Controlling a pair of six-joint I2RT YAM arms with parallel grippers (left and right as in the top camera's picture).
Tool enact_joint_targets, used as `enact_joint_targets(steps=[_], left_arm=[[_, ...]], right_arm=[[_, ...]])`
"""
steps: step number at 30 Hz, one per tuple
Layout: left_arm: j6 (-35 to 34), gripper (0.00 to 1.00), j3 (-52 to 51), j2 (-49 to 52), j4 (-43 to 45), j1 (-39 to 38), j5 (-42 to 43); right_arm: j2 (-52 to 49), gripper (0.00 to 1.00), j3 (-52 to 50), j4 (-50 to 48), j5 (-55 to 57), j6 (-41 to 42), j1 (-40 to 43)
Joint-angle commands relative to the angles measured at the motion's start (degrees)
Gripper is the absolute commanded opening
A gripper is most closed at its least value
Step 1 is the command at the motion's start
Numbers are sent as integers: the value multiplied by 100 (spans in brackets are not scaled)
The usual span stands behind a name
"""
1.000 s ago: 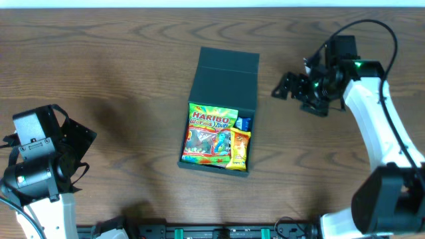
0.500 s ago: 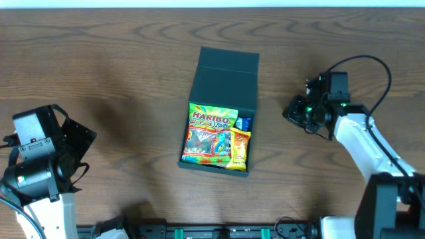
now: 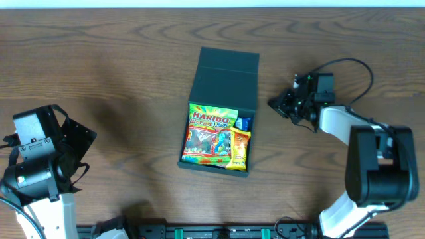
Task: Pack container
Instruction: 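Reposition the right gripper beside the lid's right edge, then push the upright lid forward with the right gripper to tip it closed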
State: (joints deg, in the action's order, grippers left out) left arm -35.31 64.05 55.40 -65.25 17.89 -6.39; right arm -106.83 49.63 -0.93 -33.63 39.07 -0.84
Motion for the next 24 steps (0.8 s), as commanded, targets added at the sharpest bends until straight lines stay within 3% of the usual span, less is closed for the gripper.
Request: enact_joint_targets(steps=[1,6,18,24], left_arm=[[63,95,114,11,-11,20,-90],[63,96,114,11,-11,20,-90],[63,95,114,11,-11,20,-90],[63,96,114,11,-11,20,-90]], right_arm=[[-267,1,-17,-516,-605,505,-131],[-723,1,85,-1248,-892,994,-302],[-1652,1,935,-1631,-1051,1021,-640],[-1696,1,1351,-2131,-2033,1025,-625]])
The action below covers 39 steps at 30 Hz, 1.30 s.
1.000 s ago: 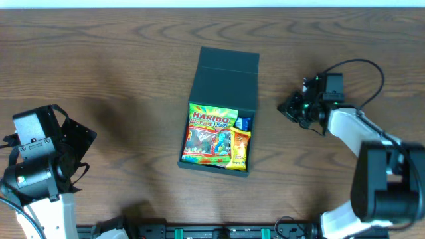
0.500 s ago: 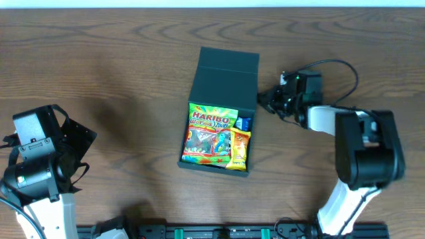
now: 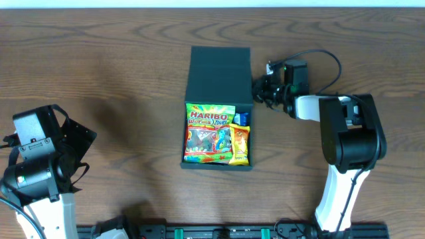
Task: Pack container
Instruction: 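Push the upright lid forward with the right gripper to tip it closed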
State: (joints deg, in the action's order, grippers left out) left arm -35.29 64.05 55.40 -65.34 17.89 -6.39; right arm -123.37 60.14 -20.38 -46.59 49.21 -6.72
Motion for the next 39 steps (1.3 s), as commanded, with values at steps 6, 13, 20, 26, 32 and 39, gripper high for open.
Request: enact_joint_targets(steps=[6,13,20,26,32,39], left_arm=[[61,95,114,11,-2,20,-90],[61,95,114,11,-2,20,-90],[61,95,114,11,-2,20,-90],[61,95,114,11,-2,20,-90],[61,95,114,11,-2,20,-90],[61,95,114,11,-2,20,-90]], right_arm=[[-42,1,546,-990,-2103,166,0],[-39,1,573,-2208,-3150,420,13],[-39,1,573,-2697,-3342,411,-7],[-39,1,573,-3193,-3683,461,-153],[31,1,573,-3351,-3901,472,-238],[660,1,568,-3331,-4280,409,-315]])
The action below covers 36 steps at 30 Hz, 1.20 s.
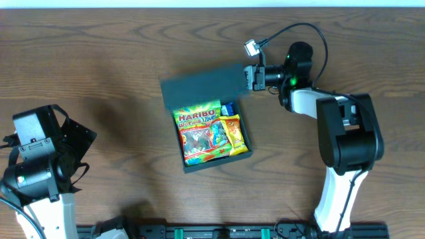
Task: Pack container
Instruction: 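Push the upright lid forward with the right gripper to tip it closed, then press down on the closed lid's right side with the right gripper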
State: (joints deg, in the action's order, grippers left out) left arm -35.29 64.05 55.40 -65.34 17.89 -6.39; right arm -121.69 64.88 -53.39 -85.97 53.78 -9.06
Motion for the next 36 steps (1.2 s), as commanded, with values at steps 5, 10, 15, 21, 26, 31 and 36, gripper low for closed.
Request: enact_joint_targets(steps=[5,10,15,21,26,31,36], left_arm=[[61,95,114,11,-2,20,-90],[61,95,114,11,-2,20,-90],[61,95,114,11,-2,20,-90],[61,95,114,11,-2,20,-90],[61,95,114,11,-2,20,-90],[61,95,114,11,-2,20,-90],[61,95,114,11,-2,20,-90]], right_arm=[[1152,1,81,157,-341,-4,-155],[1646,1,76,363,-341,-4,-258],[2050,2,-101,872,-341,-693,-562],[2691,4,-326,3683,885,-3563,-922],[3318,1,-330,6922,5119,-4210,-1451],[3394,1,-400,8085,6822,-4210,-2354],[3174,1,-765,7737,7423,-4017,-2887]])
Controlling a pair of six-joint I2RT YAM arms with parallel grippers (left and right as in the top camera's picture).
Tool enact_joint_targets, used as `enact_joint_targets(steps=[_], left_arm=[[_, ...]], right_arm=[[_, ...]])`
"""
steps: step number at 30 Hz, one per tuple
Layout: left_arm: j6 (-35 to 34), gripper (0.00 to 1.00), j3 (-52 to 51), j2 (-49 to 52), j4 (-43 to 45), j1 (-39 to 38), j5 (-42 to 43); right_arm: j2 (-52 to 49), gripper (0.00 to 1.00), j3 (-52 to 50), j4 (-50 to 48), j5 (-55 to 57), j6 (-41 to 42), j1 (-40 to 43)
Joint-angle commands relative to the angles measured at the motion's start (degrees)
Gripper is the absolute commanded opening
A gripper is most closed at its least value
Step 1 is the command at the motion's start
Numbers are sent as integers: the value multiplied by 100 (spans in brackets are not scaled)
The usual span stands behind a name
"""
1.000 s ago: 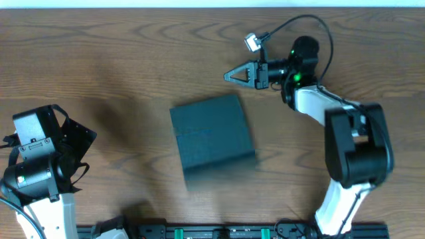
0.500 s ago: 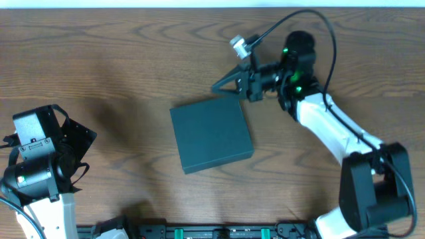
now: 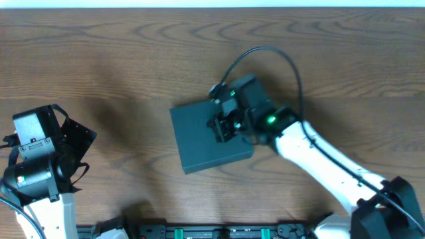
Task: Pack container
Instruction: 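Press down on the closed lid's right side with the right gripper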
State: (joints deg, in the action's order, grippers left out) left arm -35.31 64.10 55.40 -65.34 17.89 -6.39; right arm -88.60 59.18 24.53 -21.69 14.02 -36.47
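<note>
The dark green box (image 3: pixel 198 141) lies at the table's middle with its lid down, so the sweet packets inside are hidden. It sits slightly turned, its left end farther back. My right gripper (image 3: pixel 222 123) is down over the lid's right part, near the far right corner, and its jaws are hidden under the wrist. My left gripper (image 3: pixel 78 154) rests at the near left, far from the box, its fingers spread with nothing between them.
The right arm's white links (image 3: pixel 319 156) reach in from the near right corner, with a black cable (image 3: pixel 265 53) arching behind the wrist. The left arm's base (image 3: pixel 33 166) stands at the near left. Brown wooden table (image 3: pixel 99 66) surrounds the box.
The lid, which stood raised behind the open box with my right gripper at its right edge, now lies shut over the contents. My right gripper has moved nearer, onto the lid.
The box first lay open with Haribo packets showing and my right gripper off to its right. Then the gripper was at the lid's right edge. After that the box was turned and the lid lifted. Now the box is shut. The left arm never moved.
</note>
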Motion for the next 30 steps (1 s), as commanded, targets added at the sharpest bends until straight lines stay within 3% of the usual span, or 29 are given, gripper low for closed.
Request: enact_joint_targets(steps=[1,10,18,30], left_arm=[[63,95,109,11,-2,20,-90],[63,95,109,11,-2,20,-90],[63,95,109,11,-2,20,-90],[63,95,109,11,-2,20,-90]], right_arm=[[-205,1,-223,-52,992,13,-151],[-424,1,-308,688,992,636,-149],[-442,1,-1038,142,957,1038,-149],[35,1,-490,-90,219,820,-691]])
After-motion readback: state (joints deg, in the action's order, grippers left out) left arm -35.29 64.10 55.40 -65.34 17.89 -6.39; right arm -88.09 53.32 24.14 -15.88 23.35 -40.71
